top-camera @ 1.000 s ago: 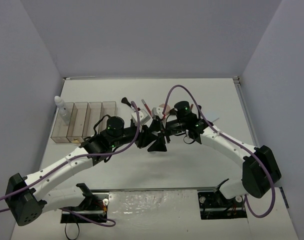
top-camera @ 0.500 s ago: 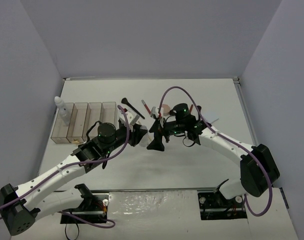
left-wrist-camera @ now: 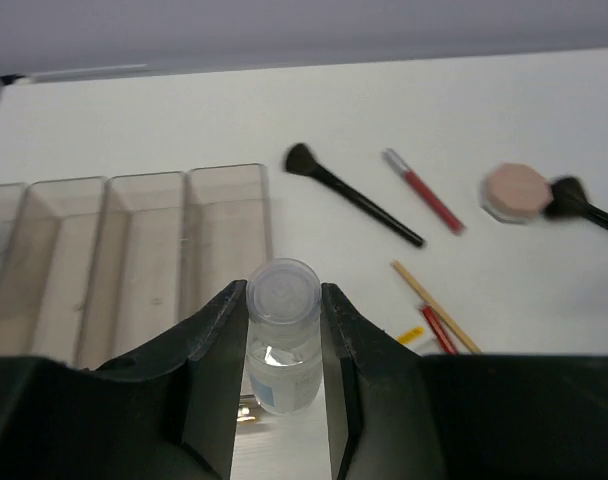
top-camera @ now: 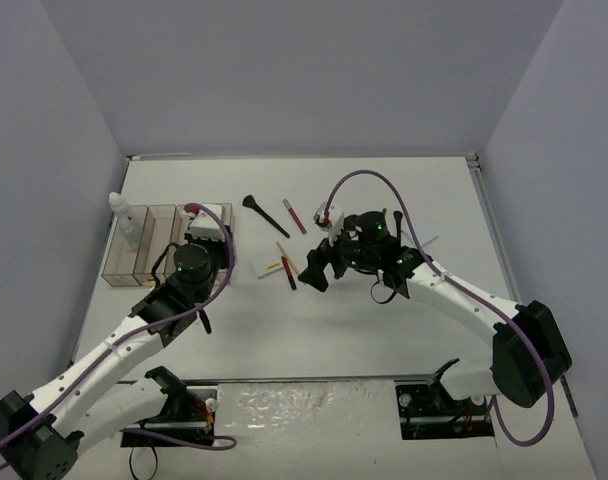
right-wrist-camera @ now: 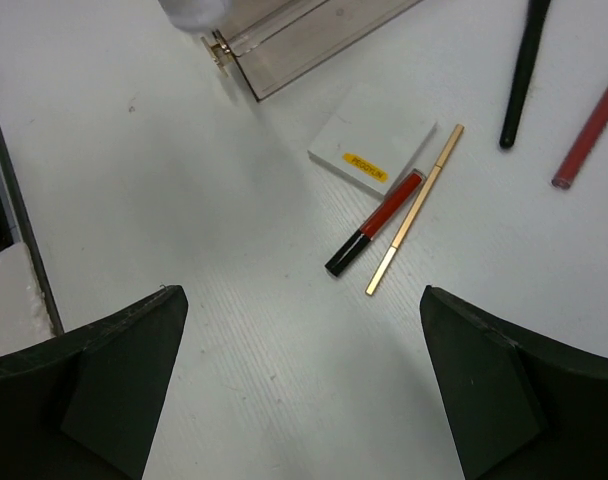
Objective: Organize the makeup
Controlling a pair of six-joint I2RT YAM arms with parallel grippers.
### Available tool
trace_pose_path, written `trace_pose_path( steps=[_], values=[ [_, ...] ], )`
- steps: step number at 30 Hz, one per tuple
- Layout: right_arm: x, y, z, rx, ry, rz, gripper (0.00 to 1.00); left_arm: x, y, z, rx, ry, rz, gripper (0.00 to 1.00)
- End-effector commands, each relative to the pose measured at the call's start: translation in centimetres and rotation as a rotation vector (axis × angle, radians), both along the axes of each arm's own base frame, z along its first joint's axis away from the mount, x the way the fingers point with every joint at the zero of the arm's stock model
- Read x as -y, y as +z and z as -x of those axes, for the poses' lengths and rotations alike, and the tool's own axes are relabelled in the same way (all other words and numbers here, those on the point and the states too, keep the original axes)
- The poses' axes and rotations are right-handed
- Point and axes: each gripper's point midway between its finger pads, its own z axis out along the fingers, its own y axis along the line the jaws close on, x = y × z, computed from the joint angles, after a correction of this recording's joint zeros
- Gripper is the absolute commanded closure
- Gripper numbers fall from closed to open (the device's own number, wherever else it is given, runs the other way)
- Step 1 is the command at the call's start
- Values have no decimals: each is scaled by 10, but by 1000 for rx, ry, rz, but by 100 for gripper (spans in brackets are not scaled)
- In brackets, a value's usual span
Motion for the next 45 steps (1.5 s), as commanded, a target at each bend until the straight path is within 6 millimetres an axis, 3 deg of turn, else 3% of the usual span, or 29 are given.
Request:
trace_pose_path(
  steps=[1, 4, 15, 24, 28, 32, 38, 45],
  values=[
    [6, 20, -18, 64, -143, -56, 0, -77, 41, -19, 142, 345, 141, 100],
    [17, 19, -27, 50, -248, -49, 0, -126, 36, -24, 152, 527, 149, 100],
    [16, 32, -17, 36, -237, -108, 0, -247, 47, -37, 241, 922, 194, 100],
    [16, 36, -13, 41, -229, -131, 0, -314, 23, -65, 255, 1057, 197, 100],
    [15, 32, -13, 35, -225, -124, 0, -323, 21, -80, 265, 1039, 192, 100],
    [14, 23, -17, 20, -230, -105, 0, -331, 0, -93, 227, 1055, 168, 100],
    [10, 13, -16, -6, -208, -91, 0, -333, -29, -96, 183, 1071, 171, 100],
    [8, 12, -16, -11, -199, -89, 0, -332, -64, -88, 132, 1103, 191, 100]
  ],
)
